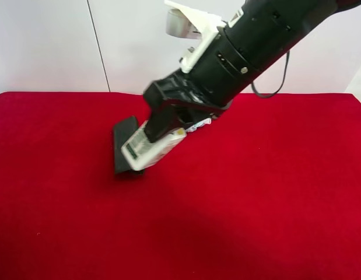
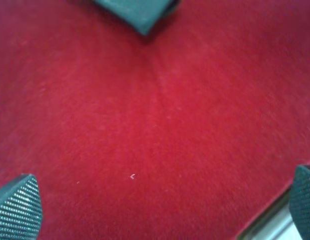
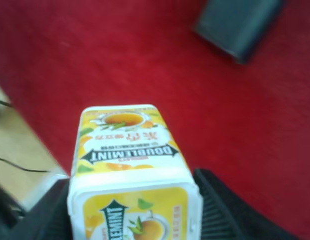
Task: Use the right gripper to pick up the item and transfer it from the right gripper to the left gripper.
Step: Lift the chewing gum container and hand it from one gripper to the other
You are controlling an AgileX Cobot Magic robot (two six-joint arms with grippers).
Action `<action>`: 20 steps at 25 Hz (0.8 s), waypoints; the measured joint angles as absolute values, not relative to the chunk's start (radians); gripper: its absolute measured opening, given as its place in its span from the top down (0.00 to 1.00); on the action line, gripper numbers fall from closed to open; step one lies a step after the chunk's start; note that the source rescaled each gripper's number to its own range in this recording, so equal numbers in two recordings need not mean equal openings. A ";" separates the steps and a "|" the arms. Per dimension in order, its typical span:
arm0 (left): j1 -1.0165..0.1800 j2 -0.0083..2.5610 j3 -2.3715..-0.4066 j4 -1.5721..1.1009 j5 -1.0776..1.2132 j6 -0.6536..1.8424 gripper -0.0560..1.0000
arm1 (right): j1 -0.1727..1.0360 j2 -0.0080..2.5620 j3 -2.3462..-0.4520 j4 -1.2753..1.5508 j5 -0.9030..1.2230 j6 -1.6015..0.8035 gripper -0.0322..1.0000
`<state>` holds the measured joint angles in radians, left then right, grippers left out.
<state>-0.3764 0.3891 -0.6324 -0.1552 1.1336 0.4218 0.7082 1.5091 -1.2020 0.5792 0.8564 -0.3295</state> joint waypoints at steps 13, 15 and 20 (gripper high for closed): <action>-0.669 0.702 -0.771 -0.053 1.055 0.412 0.00 | 0.711 1.509 -1.202 0.751 0.828 -0.310 0.95; -0.701 0.743 -0.790 -0.049 1.038 0.412 0.00 | 0.711 1.509 -1.202 0.758 0.828 -0.300 0.95; -0.743 0.841 -0.833 -0.049 0.994 0.412 0.00 | 0.711 1.509 -1.202 0.777 0.825 -0.284 0.95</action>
